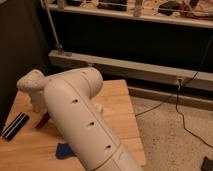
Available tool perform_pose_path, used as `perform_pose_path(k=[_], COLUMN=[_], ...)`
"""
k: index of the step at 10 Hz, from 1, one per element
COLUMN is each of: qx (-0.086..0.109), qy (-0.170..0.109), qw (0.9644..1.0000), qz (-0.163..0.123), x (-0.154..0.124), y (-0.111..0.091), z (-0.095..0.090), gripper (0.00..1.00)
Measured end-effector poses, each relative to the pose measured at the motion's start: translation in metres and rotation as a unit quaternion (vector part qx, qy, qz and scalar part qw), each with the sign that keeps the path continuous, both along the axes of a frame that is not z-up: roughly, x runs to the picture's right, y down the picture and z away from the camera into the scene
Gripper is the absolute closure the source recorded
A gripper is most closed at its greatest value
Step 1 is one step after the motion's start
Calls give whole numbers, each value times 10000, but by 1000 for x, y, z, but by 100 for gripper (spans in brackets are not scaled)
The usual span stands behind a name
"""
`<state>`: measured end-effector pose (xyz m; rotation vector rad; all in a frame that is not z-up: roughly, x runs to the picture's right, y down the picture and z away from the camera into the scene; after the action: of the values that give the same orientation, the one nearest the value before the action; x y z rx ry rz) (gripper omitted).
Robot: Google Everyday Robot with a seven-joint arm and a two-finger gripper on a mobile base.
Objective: Place the pepper in the ceramic cup
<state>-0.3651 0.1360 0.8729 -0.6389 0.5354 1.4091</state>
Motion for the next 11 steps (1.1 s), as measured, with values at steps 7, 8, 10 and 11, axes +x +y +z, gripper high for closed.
perform_pose_path(k=[7, 8, 10, 11], qx=[-46, -49, -51, -54], qy=[-28, -28, -42, -54], qw=[9998, 9998, 9996, 9995], qz=[-167, -205, -274, -301], x=[0, 0, 0, 0], y=[6, 7, 8, 9], z=[-1, -1, -1, -1], gripper=[56, 56, 45, 36])
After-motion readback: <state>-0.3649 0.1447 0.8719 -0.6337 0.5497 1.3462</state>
